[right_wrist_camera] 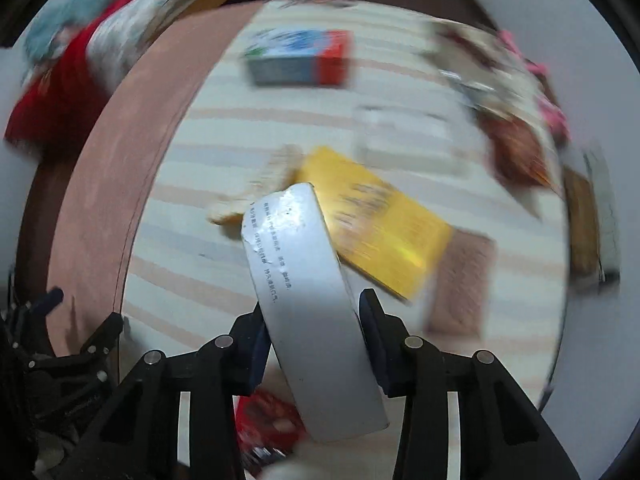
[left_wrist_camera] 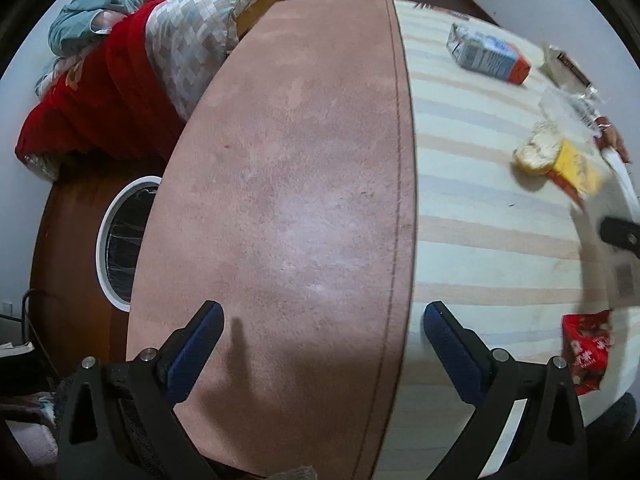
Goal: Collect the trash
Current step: 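Grasp the red candy wrapper with the left tool while the right tool grasps the white card, then carry the candy wrapper and white card with both tools over the bin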
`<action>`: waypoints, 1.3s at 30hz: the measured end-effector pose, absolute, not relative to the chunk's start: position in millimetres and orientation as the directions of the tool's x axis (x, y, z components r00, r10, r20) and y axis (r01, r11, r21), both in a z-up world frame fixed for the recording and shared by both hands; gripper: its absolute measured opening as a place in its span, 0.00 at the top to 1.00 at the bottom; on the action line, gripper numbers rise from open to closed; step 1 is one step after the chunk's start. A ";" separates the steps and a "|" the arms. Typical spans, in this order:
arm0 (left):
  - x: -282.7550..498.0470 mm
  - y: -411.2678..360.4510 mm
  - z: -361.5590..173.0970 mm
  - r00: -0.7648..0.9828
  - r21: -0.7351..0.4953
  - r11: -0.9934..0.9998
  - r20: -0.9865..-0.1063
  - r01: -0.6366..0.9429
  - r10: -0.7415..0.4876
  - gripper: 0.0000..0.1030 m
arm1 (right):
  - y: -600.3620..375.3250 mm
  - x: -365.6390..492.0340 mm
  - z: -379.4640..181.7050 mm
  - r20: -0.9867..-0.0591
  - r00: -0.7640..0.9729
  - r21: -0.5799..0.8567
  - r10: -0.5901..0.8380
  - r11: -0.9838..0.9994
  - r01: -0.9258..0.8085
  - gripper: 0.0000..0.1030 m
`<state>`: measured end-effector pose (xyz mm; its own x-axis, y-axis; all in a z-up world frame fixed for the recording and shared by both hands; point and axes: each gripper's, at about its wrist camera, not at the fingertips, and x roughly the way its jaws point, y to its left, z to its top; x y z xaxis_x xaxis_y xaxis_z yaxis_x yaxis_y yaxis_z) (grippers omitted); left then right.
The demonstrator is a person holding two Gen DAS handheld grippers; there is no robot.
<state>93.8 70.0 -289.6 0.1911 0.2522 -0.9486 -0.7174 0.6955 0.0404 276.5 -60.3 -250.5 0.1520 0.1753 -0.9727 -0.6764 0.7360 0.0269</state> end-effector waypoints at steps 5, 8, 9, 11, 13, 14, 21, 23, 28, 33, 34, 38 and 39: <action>97.4 30.7 -264.5 0.302 -0.062 0.760 -0.936 -0.647 0.180 0.00 | -146.3 275.0 -239.9 -0.970 0.182 0.040 0.162 0.843 -0.536 0.58; 105.7 2.4 -251.1 0.373 -0.155 0.794 -0.923 -0.587 0.096 0.01 | -187.5 267.4 -254.3 -0.974 0.162 0.062 0.157 0.877 -0.477 0.58; 112.1 -9.4 -248.5 0.396 -0.197 0.809 -0.917 -0.554 0.048 0.01 | -195.7 269.1 -261.9 -0.975 0.153 0.071 0.158 0.884 -0.462 0.58; 128.0 -25.2 -249.9 0.405 -0.234 0.838 -0.914 -0.493 -0.017 0.02 | -212.9 262.4 -270.2 -0.978 0.133 0.090 0.160 0.901 -0.425 0.58; 145.8 -48.5 -258.1 0.387 -0.228 0.872 -0.921 -0.433 -0.049 0.02 | -214.6 262.0 -277.8 -0.979 0.124 0.098 0.161 0.909 -0.406 0.58; 153.2 -52.8 -261.4 0.379 -0.220 0.880 -0.924 -0.420 -0.050 0.02 | -220.3 260.6 -278.7 -0.979 0.125 0.101 0.163 0.912 -0.397 0.58; 178.0 -69.5 -284.5 0.352 -0.143 0.908 -0.936 -0.394 0.006 0.49 | -236.6 256.5 -280.3 -0.977 0.130 0.104 0.166 0.915 -0.390 0.58; 179.2 -67.4 -286.8 0.350 -0.123 0.906 -0.936 -0.405 0.030 0.60 | -234.6 256.2 -280.3 -0.976 0.139 0.101 0.168 0.913 -0.394 0.58; 172.9 -64.9 -276.2 0.383 -0.088 0.908 -0.920 -0.411 0.084 0.65 | -224.0 253.5 -275.9 -0.971 0.156 0.105 0.182 0.908 -0.406 0.58; 160.1 -53.7 -249.3 0.431 -0.065 0.900 -0.891 -0.431 0.142 0.65 | -211.6 243.0 -260.9 -0.961 0.170 0.128 0.219 0.894 -0.430 0.58; 154.9 -50.2 -241.1 0.445 -0.062 0.898 -0.882 -0.435 0.155 0.65 | -208.6 240.8 -256.7 -0.958 0.171 0.136 0.230 0.890 -0.436 0.58; 139.3 -31.8 -207.3 0.498 -0.053 0.885 -0.842 -0.462 0.210 0.65 | -187.1 228.1 -231.0 -0.941 0.182 0.168 0.284 0.862 -0.479 0.59; 133.9 -24.6 -196.8 0.512 -0.055 0.879 -0.829 -0.473 0.224 0.65 | -180.0 224.7 -223.5 -0.936 0.184 0.178 0.301 0.852 -0.492 0.59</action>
<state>133.9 -24.6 -196.8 0.5125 0.2236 -0.8291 -0.4731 0.8793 -0.0553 224.7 -180.0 -223.5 0.1836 0.3012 -0.9357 -0.4923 0.8521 0.1777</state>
